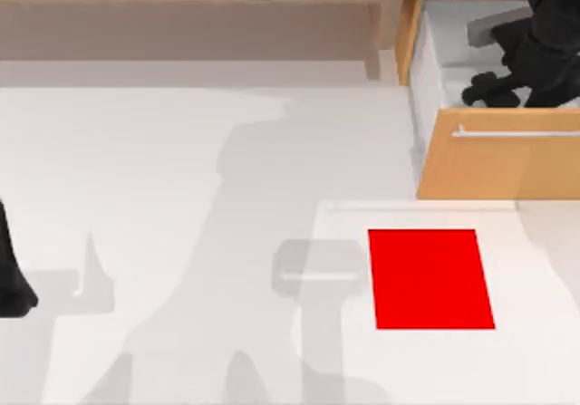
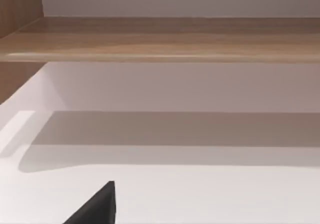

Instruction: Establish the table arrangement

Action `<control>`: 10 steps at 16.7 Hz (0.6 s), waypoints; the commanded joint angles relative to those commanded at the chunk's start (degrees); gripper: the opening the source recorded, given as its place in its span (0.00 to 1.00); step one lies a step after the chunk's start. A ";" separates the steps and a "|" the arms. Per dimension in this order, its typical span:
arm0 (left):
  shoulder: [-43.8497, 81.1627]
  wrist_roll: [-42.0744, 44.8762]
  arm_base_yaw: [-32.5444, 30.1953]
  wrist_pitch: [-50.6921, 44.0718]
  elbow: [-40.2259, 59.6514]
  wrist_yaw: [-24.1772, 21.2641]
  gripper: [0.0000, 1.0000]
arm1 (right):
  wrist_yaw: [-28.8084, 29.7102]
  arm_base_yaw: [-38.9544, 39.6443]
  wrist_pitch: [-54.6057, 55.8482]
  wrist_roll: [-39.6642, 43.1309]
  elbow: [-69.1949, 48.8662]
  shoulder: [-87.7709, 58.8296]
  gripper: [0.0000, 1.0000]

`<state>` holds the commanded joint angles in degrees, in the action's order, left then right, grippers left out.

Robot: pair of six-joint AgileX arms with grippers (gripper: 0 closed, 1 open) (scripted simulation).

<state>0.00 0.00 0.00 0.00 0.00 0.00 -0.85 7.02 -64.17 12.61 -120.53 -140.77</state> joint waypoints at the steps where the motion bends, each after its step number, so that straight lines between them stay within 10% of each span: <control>1: 0.00 0.00 0.00 0.00 0.00 0.00 1.00 | 0.00 0.00 0.00 0.00 0.00 0.00 0.10; 10: 0.00 0.00 0.00 0.00 0.00 0.00 1.00 | 0.00 0.00 0.00 0.00 0.00 0.00 0.00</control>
<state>0.00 0.00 0.00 0.00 0.00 0.00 -0.85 7.02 -64.17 12.61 -120.53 -140.77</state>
